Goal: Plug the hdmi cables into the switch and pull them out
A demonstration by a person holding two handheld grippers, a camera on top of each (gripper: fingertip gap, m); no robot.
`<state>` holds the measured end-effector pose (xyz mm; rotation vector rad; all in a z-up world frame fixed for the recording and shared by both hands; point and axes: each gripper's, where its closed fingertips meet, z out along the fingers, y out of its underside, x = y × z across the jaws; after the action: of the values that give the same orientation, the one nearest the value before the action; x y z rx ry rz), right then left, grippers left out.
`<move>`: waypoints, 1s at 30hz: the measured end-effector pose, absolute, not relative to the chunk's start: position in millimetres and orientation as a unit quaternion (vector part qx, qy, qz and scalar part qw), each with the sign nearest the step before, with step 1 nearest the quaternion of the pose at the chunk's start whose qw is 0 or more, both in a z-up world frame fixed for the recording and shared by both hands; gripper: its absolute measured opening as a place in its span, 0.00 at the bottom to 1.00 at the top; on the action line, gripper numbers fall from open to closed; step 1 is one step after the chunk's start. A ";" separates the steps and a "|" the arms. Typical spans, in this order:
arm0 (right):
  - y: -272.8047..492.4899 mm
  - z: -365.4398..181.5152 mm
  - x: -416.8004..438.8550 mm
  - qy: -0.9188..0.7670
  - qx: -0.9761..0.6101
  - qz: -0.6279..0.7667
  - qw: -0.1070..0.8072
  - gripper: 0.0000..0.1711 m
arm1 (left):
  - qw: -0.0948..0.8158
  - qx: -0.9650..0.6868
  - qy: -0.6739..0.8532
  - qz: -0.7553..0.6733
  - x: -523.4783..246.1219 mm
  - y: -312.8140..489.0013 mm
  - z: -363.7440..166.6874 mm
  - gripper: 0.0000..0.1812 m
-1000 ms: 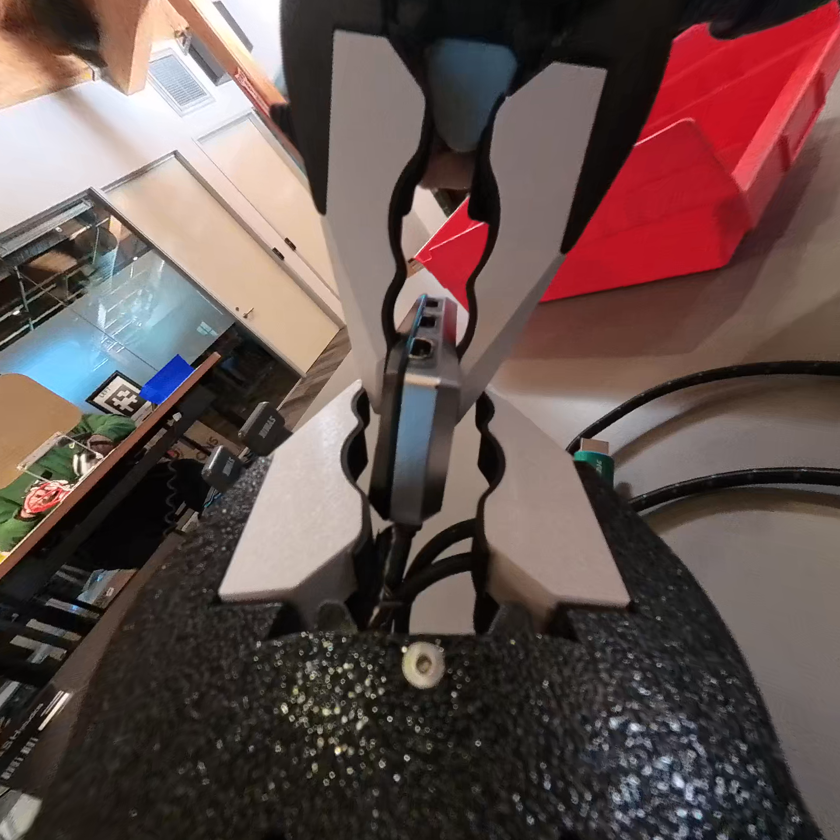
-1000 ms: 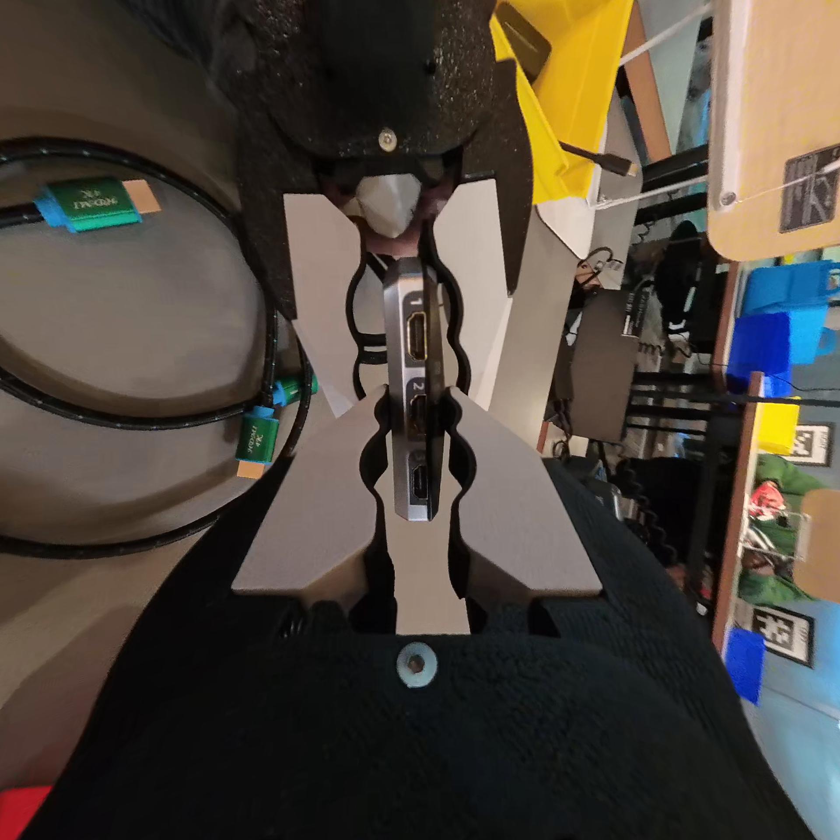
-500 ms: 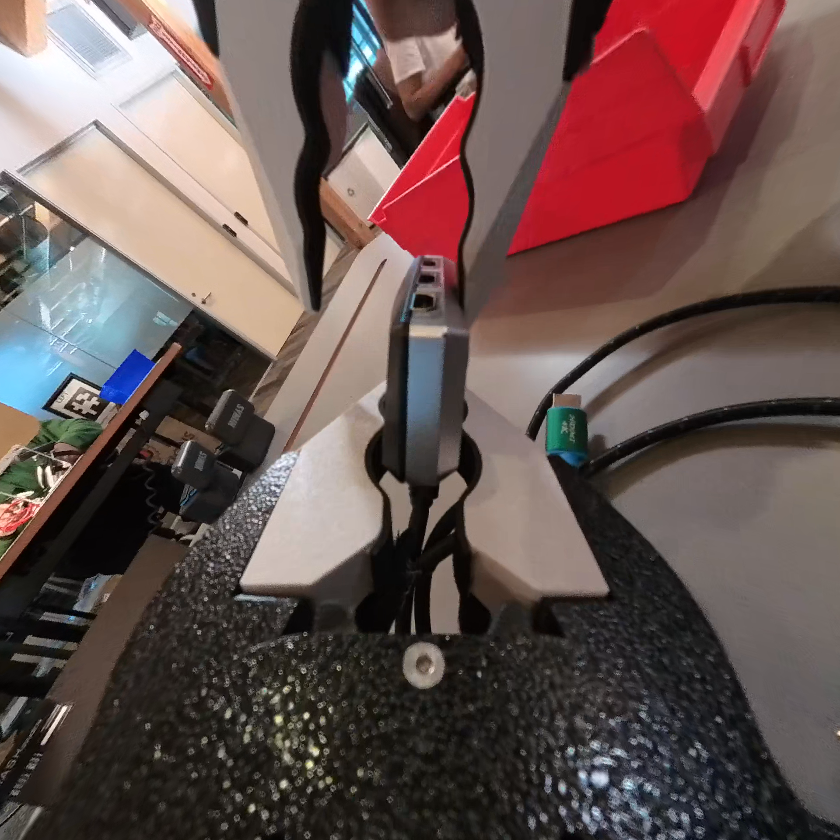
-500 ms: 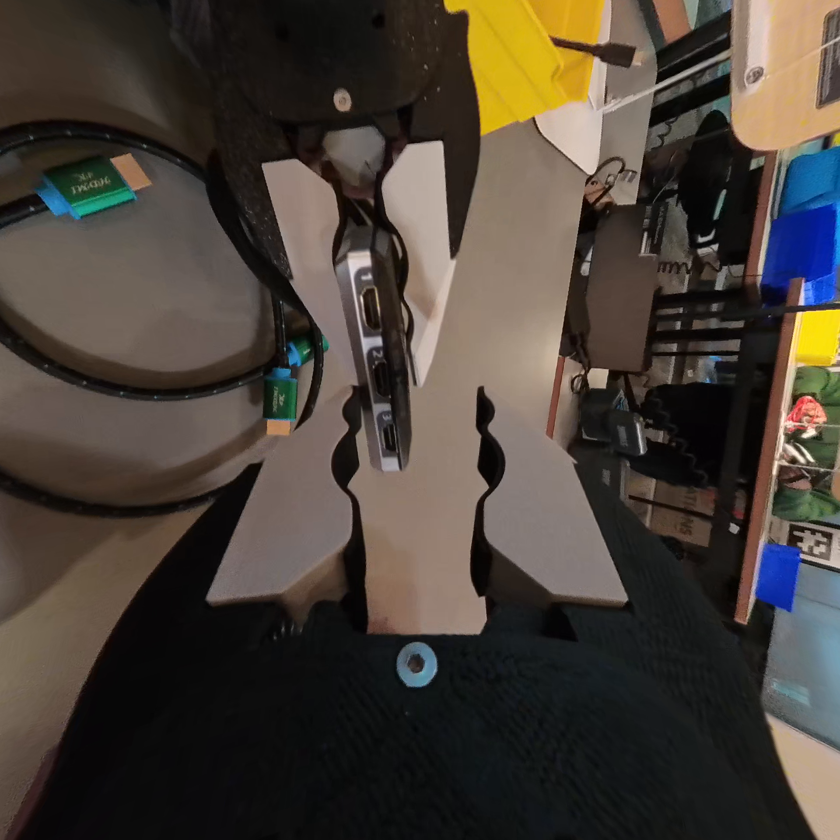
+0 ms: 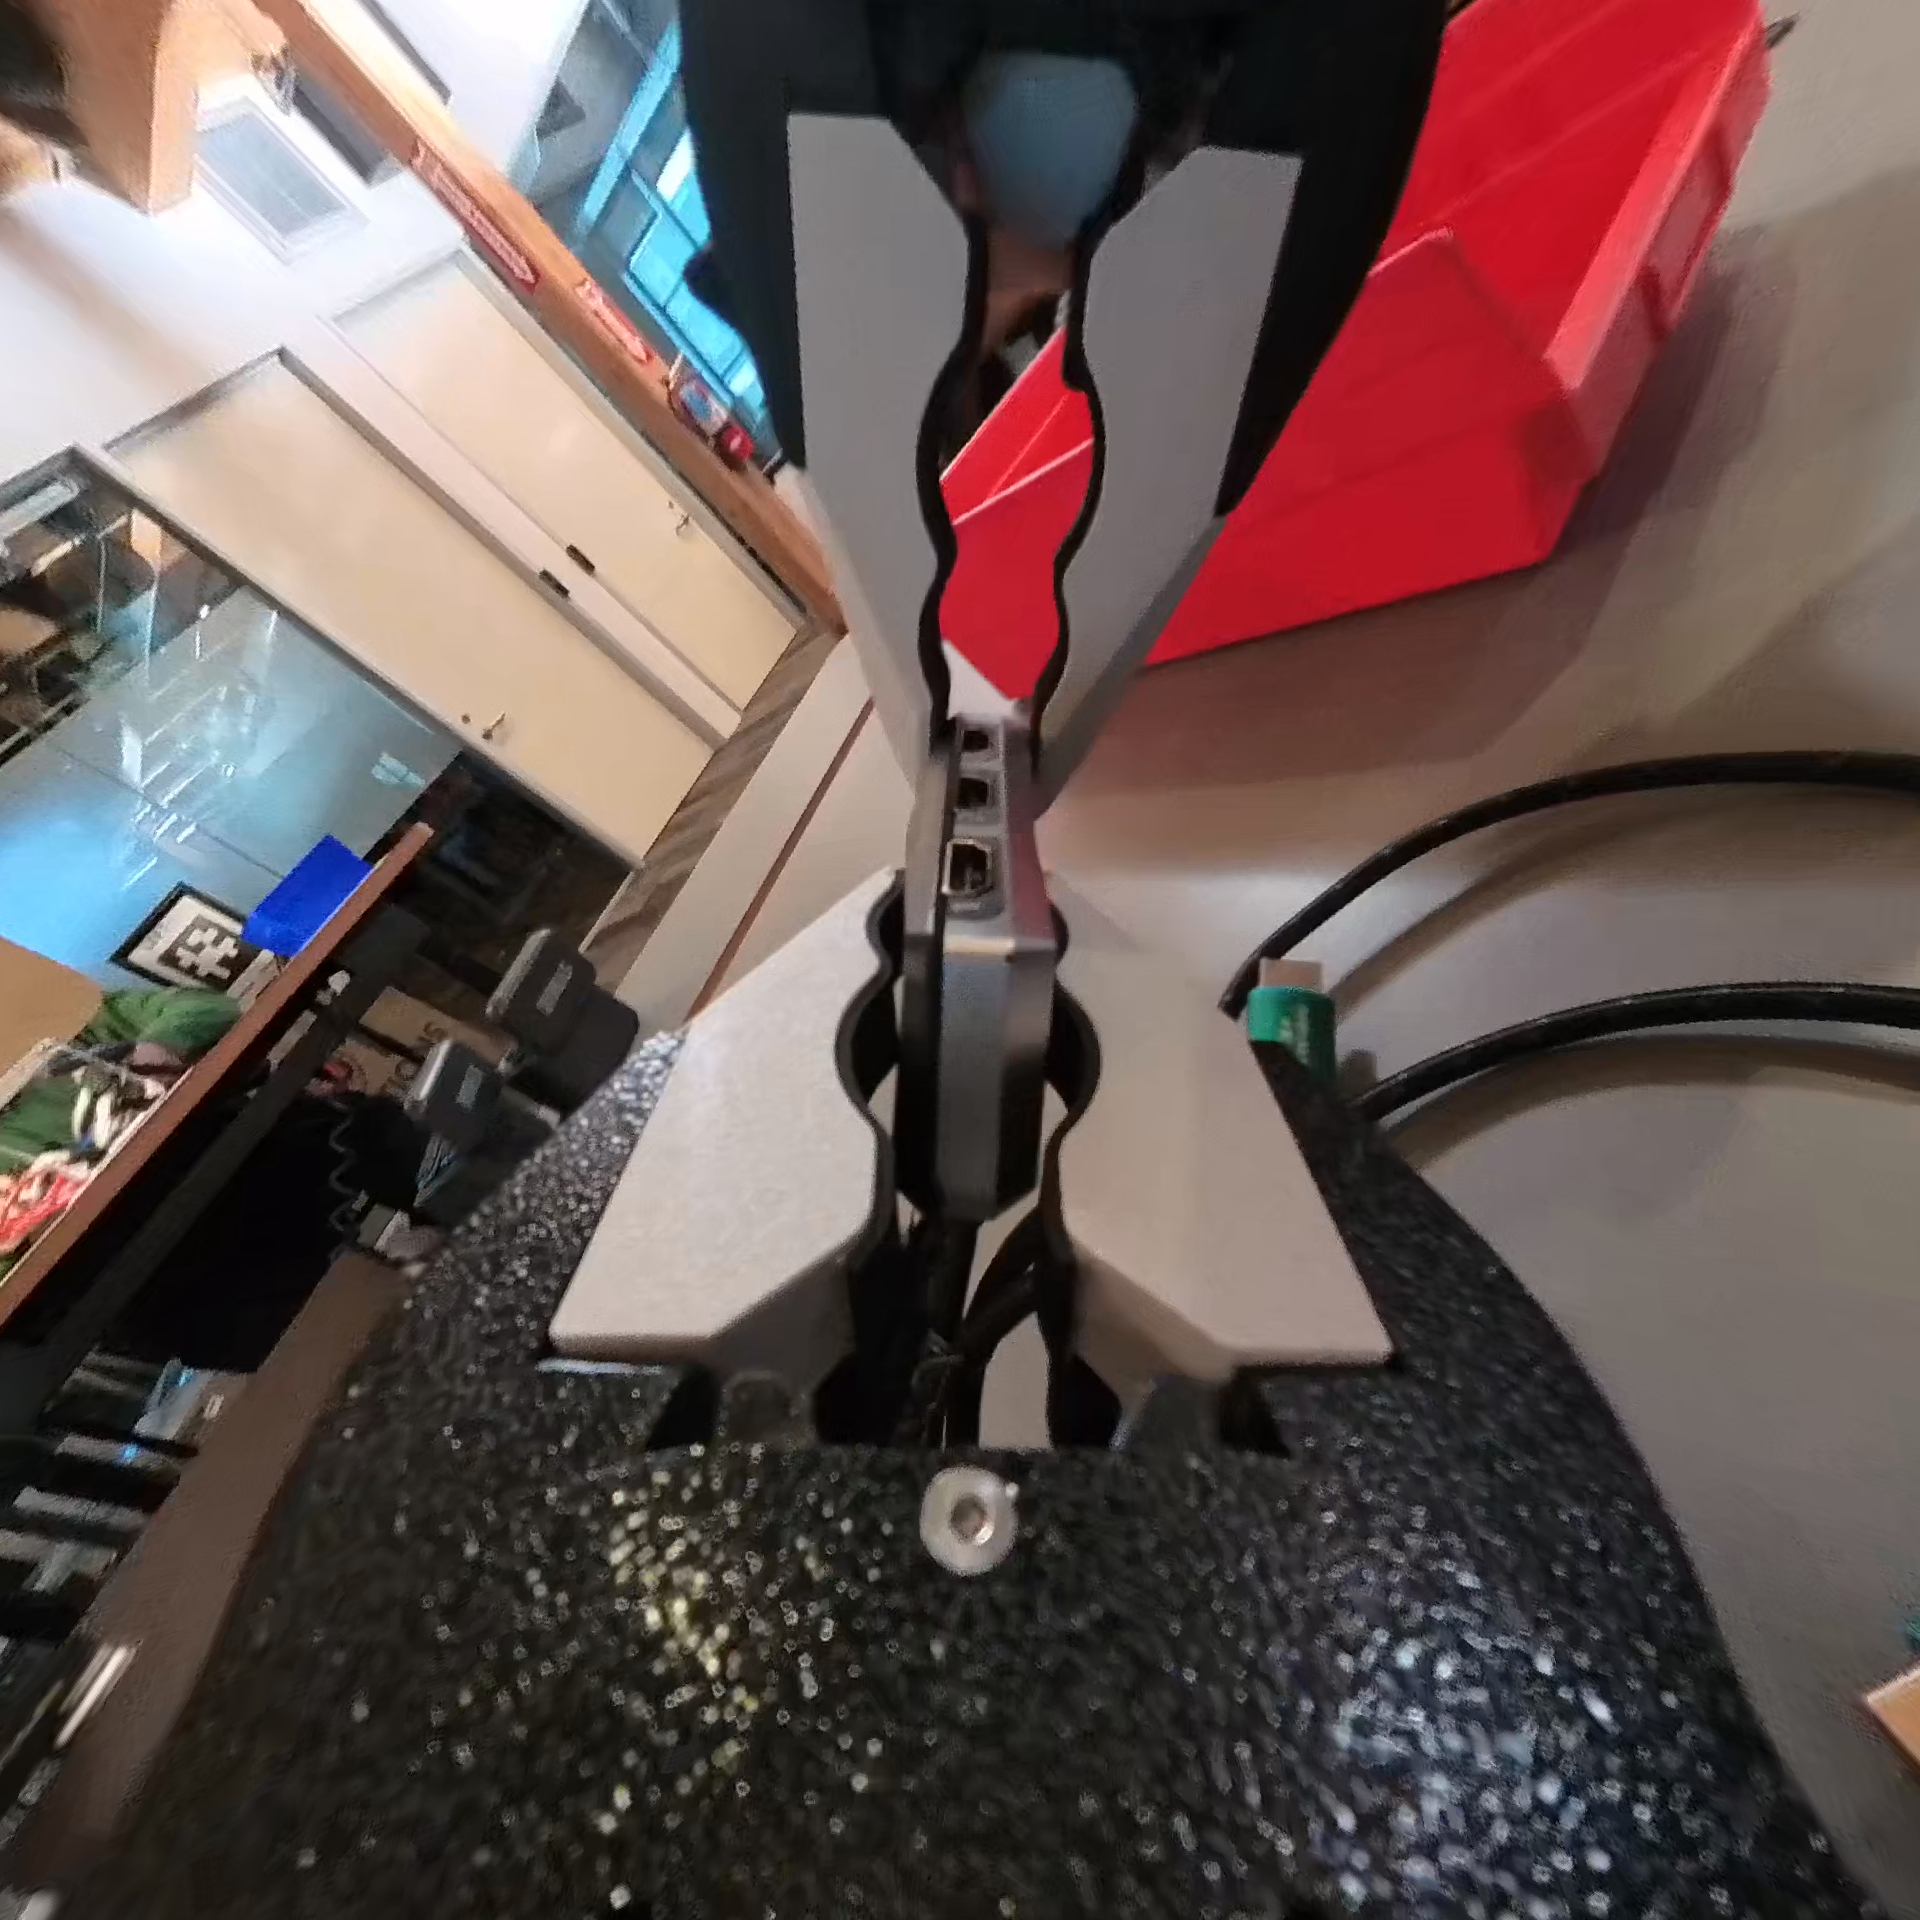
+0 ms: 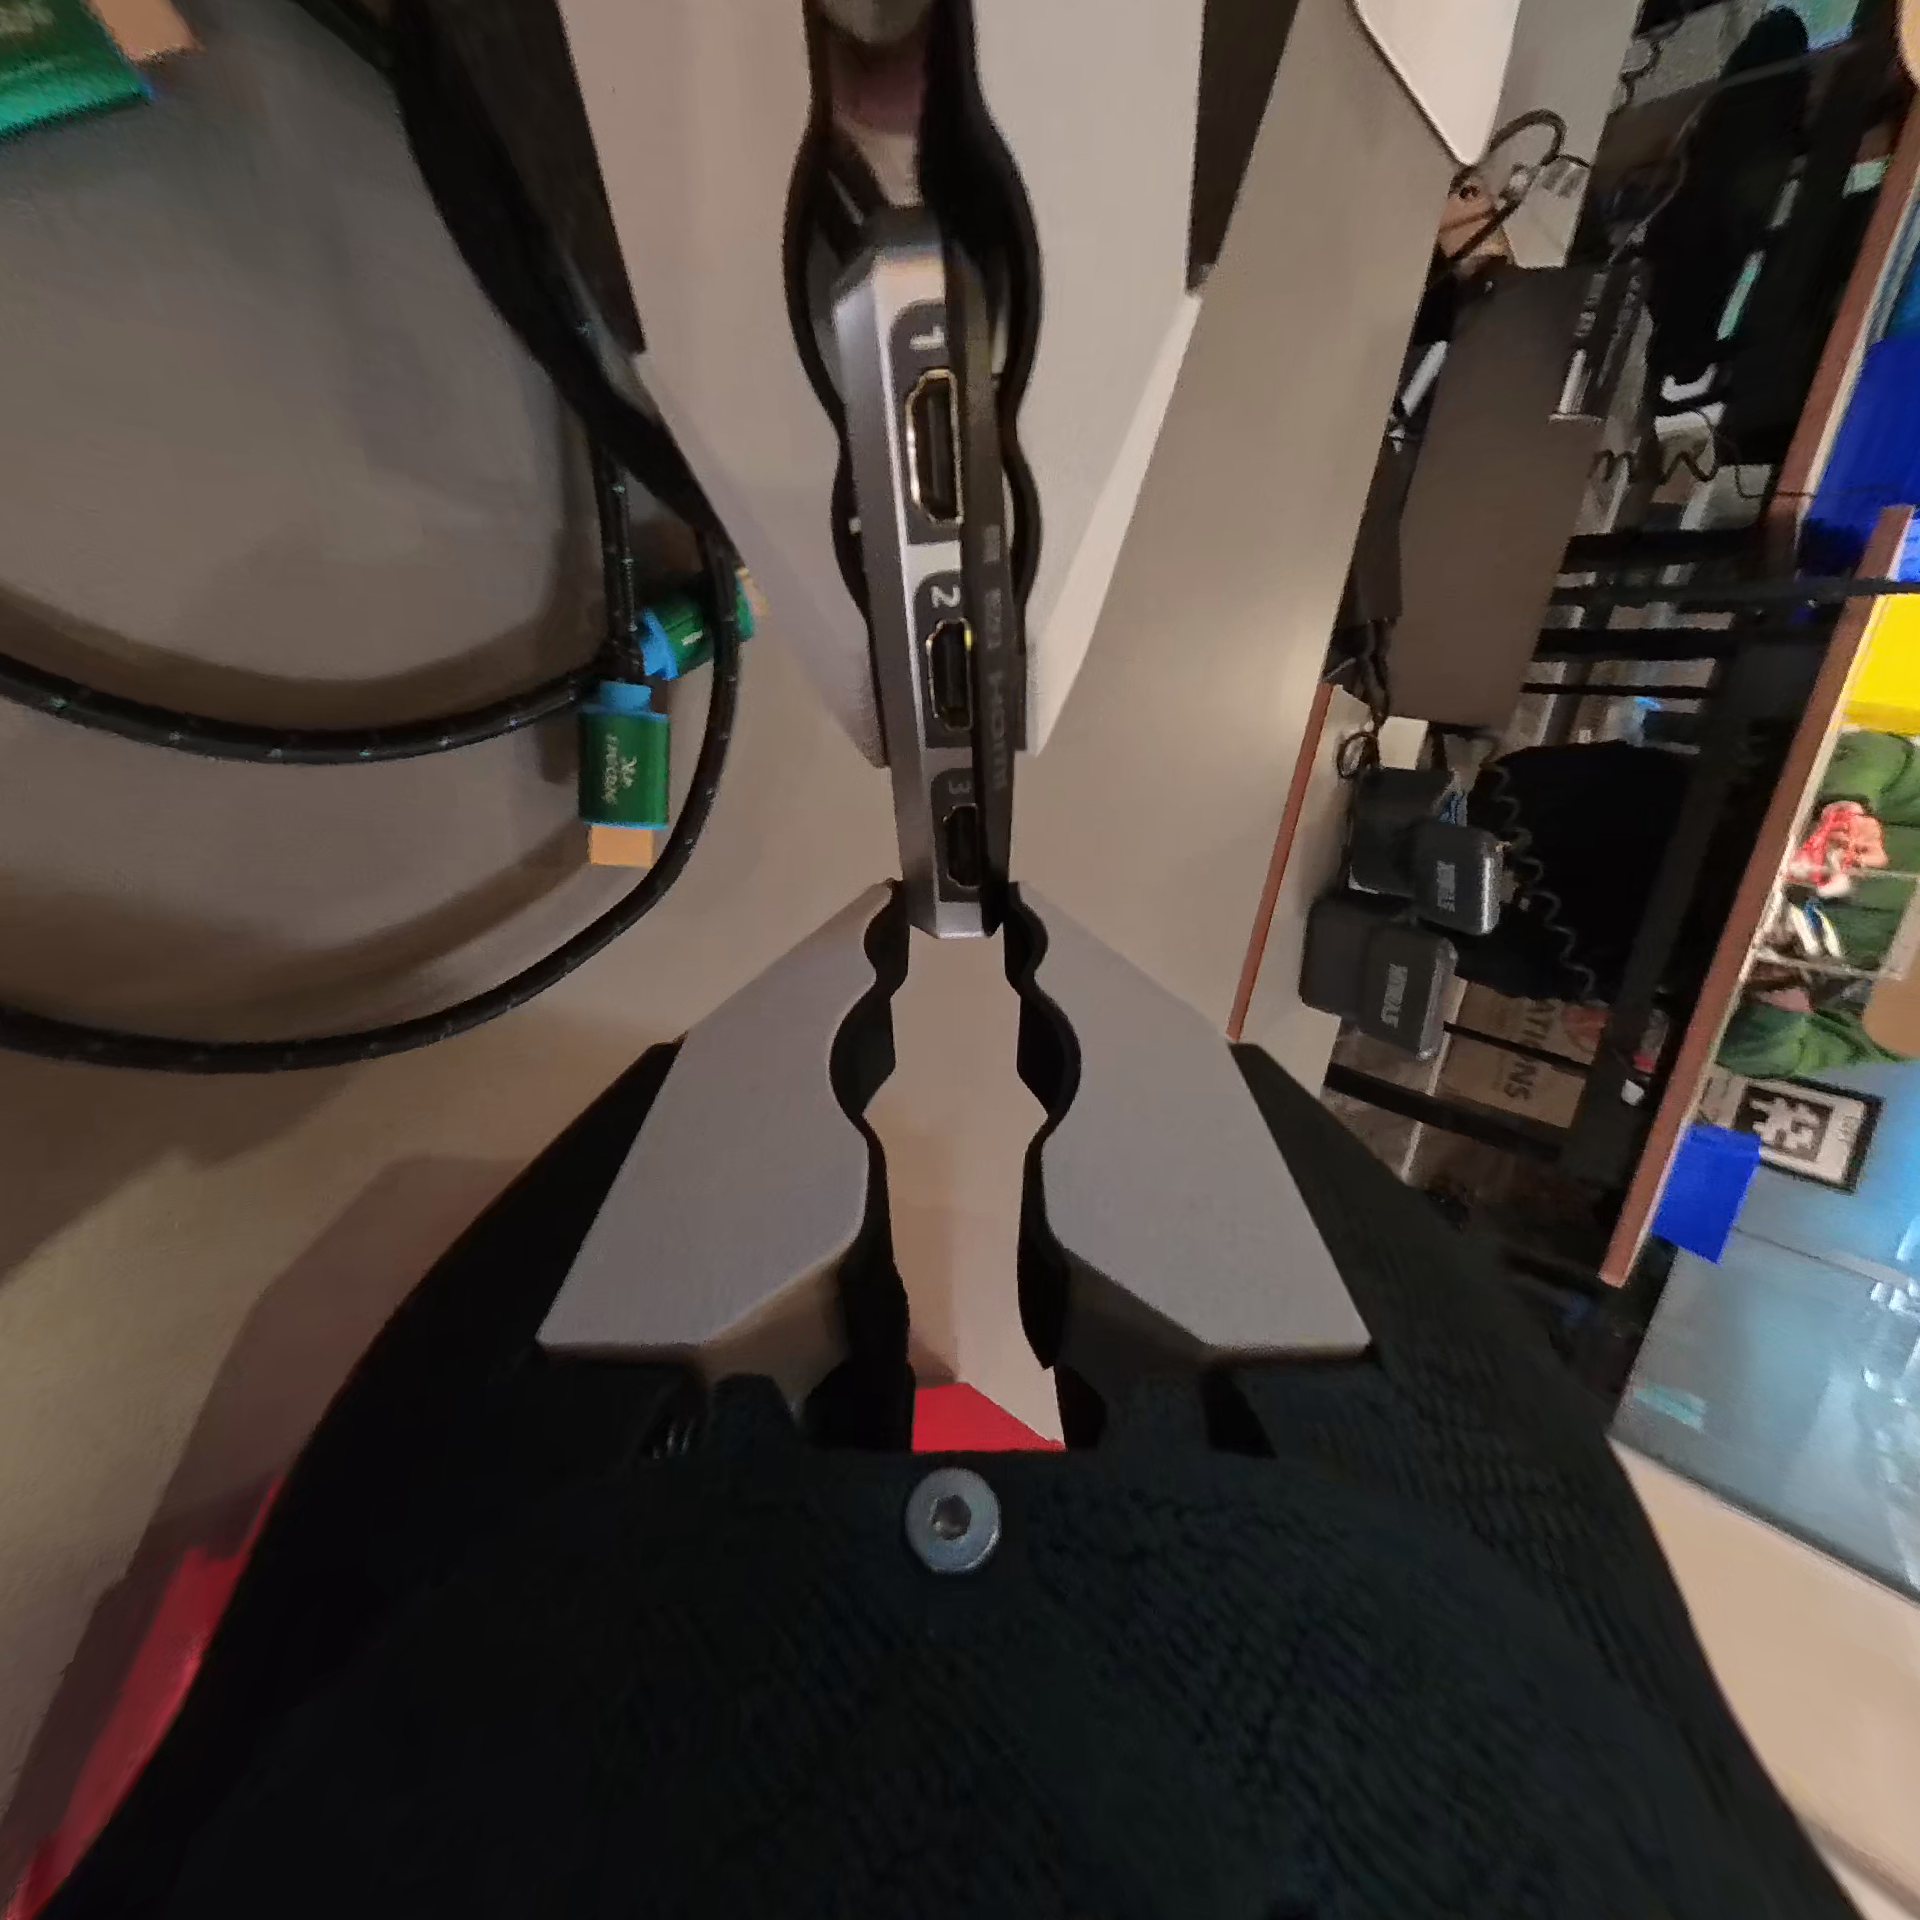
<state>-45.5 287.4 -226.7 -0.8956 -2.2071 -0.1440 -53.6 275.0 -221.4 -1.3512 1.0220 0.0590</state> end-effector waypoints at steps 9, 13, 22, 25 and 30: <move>270.7 -251.4 -15.0 -0.824 -0.479 0.053 0.297 0.21 | 0.671 -0.640 0.341 0.156 -116.4 304.9 -220.4 0.11; 225.7 -271.1 -21.9 -0.821 -0.480 0.121 0.283 0.21 | 0.677 -0.644 0.324 0.148 -122.3 306.1 -222.2 0.11; 144.0 -303.1 -57.8 -0.657 -0.652 0.309 0.216 0.20 | 0.689 -0.635 0.306 0.168 -129.9 305.5 -215.7 0.11; 135.0 -314.0 -57.7 -0.650 -0.672 0.297 0.197 0.21 | 0.688 -0.633 0.312 0.169 -127.9 305.2 -216.3 0.11; 129.9 -321.0 -64.5 -0.624 -0.700 0.310 0.157 0.16 | 0.688 -0.629 0.316 0.175 -126.0 304.5 -215.3 0.11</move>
<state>-64.5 129.9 -321.0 -2.0032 -1.7845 0.8869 -126.0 304.5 -215.3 -1.4070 0.7079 0.3918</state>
